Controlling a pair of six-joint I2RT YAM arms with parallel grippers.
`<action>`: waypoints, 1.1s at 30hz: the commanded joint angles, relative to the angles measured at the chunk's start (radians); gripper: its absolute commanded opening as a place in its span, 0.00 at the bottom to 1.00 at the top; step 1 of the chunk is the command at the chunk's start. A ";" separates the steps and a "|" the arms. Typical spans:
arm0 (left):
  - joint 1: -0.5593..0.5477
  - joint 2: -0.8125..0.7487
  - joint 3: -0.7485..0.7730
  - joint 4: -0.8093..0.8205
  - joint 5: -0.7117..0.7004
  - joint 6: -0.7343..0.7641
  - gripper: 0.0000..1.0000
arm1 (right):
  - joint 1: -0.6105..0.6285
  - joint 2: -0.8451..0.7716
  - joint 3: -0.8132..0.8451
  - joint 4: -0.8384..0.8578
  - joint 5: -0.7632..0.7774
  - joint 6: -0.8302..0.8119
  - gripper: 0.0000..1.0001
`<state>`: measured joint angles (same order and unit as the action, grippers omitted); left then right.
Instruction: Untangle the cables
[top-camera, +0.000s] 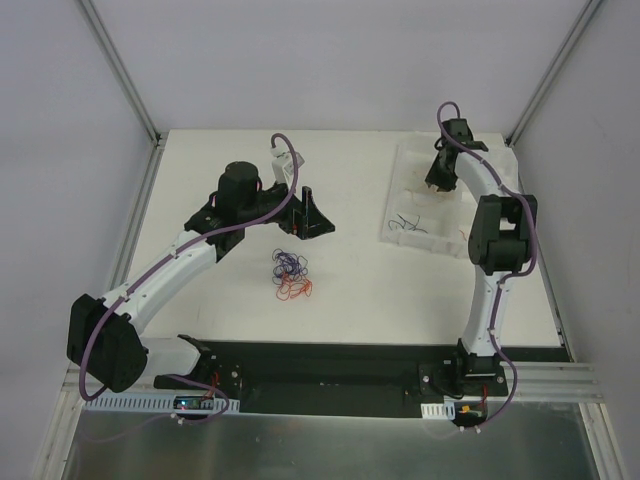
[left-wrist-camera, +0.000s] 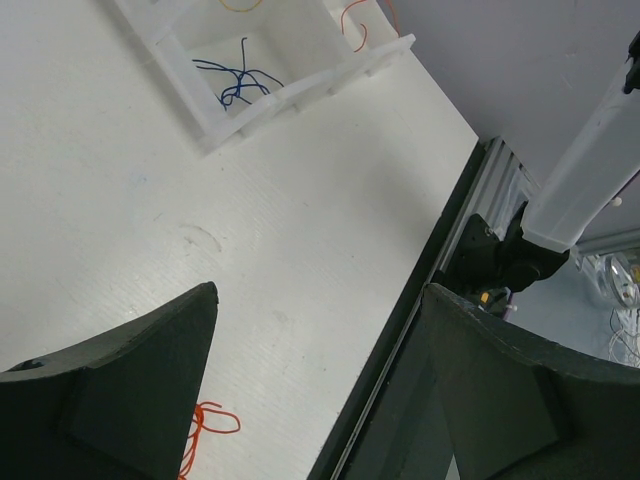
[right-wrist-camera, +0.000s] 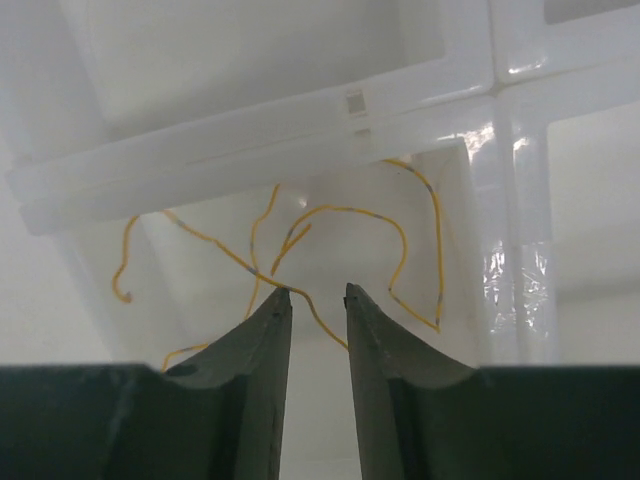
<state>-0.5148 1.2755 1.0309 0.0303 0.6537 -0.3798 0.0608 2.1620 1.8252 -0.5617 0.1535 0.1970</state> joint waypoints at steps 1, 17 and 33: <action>0.015 -0.002 0.000 0.039 0.021 -0.008 0.82 | -0.006 -0.027 0.046 -0.069 0.020 -0.033 0.37; 0.015 -0.010 0.004 0.037 0.034 -0.014 0.82 | -0.007 -0.405 -0.289 -0.038 -0.026 -0.004 0.76; 0.015 -0.016 0.004 0.039 0.035 -0.013 0.82 | -0.010 -0.381 -0.454 0.192 -0.125 0.251 0.17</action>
<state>-0.5148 1.2755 1.0309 0.0322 0.6716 -0.3862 0.0570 1.7454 1.3144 -0.4030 -0.0055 0.4187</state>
